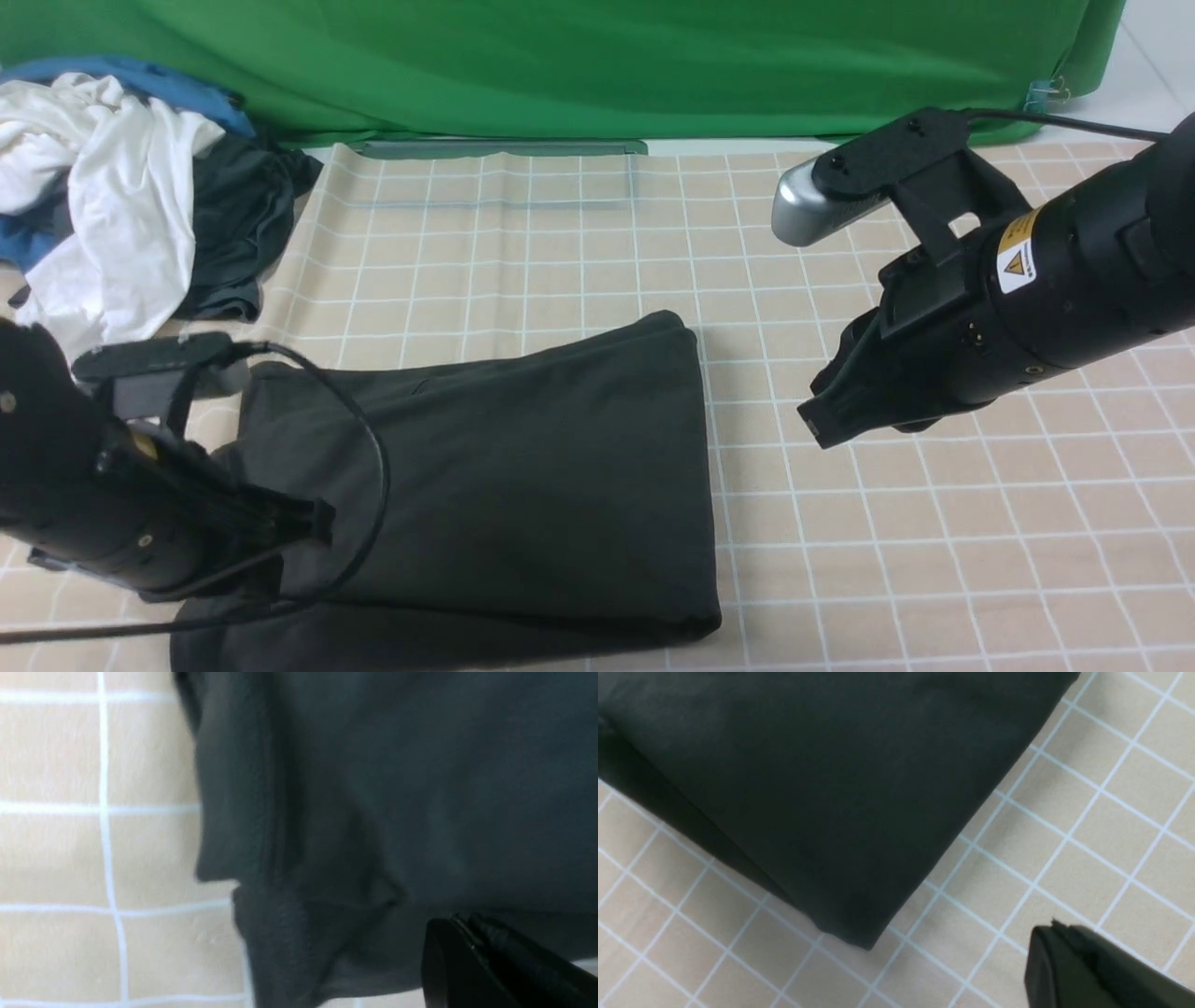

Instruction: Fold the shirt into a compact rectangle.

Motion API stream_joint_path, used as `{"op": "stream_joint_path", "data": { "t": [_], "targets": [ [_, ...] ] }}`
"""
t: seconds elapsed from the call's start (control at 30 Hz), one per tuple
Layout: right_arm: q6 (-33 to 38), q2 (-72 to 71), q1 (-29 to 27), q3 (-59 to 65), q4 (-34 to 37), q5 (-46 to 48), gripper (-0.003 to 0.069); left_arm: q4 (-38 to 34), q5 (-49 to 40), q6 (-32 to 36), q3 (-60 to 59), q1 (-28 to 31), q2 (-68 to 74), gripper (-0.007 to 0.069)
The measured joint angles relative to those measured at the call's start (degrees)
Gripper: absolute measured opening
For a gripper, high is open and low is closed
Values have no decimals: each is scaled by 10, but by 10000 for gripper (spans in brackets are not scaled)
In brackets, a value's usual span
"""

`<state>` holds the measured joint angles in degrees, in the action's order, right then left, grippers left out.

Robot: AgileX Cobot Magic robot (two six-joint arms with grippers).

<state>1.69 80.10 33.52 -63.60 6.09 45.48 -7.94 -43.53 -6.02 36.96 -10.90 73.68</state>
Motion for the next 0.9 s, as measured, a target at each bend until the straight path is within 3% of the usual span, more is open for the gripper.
{"op": "stream_joint_path", "data": {
  "t": [0.27,0.5,0.67,0.77,0.9],
  "targets": [
    [-2,0,0,0,1,2,39,16,25,-33,-53,0,71,19],
    [-37,0,0,0,1,20,57,22,-3,-38,-37,0,34,19],
    [-70,12,-8,0,2,25,130,23,-39,-39,-9,0,-57,19],
    [-91,51,-41,-2,11,24,227,23,-64,-39,-2,0,-130,19],
    [-72,108,-70,-15,72,17,311,15,-94,-37,-1,0,-199,19]
  ]
}}
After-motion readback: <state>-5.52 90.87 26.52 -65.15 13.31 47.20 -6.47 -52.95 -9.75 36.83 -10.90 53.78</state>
